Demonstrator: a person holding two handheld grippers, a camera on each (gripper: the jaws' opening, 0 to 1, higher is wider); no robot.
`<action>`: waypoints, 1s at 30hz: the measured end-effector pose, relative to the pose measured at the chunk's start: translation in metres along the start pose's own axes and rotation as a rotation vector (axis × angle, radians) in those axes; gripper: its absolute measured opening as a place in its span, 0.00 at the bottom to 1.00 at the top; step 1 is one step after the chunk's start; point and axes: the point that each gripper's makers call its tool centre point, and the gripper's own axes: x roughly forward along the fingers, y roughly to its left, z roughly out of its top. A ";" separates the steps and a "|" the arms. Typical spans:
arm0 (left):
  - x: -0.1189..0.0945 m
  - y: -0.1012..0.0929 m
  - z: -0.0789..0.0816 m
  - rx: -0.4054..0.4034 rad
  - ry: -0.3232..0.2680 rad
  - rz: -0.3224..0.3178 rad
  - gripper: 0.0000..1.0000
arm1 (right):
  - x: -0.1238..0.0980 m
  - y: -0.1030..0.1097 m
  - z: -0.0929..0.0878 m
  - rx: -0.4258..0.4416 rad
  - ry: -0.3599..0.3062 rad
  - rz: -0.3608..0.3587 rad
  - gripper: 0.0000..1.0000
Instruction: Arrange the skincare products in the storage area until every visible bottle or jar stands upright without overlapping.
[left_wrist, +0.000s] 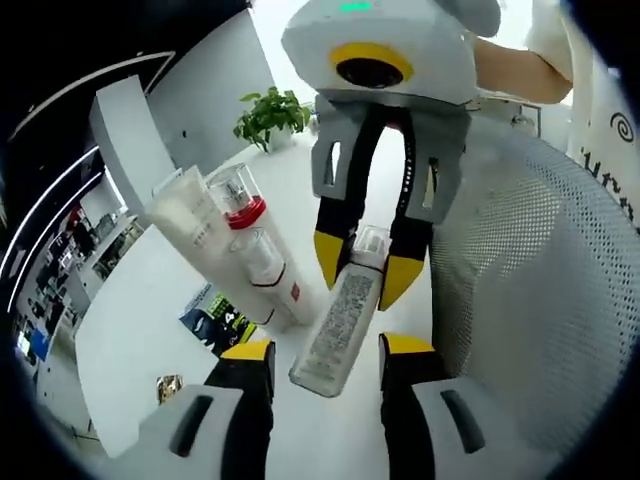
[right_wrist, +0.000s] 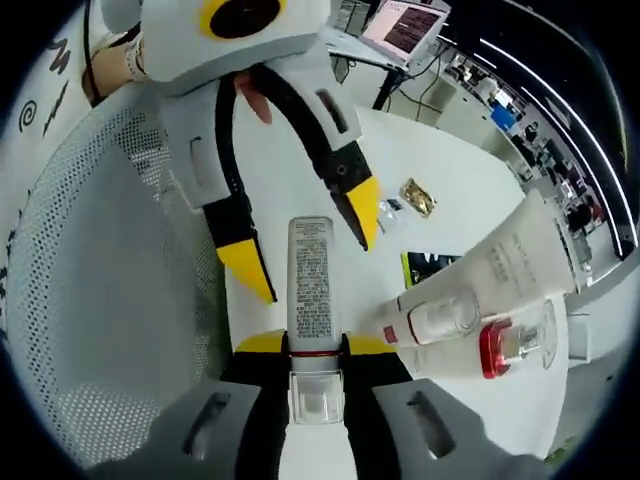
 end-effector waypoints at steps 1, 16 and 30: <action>0.001 0.000 -0.001 0.016 0.009 0.003 0.35 | 0.000 -0.001 0.001 -0.021 0.004 -0.001 0.19; 0.002 0.004 0.000 0.117 0.023 0.041 0.22 | 0.006 -0.004 0.020 -0.169 0.040 0.001 0.19; 0.001 0.008 -0.002 0.150 0.047 0.069 0.18 | 0.004 -0.010 0.022 -0.217 0.038 -0.022 0.20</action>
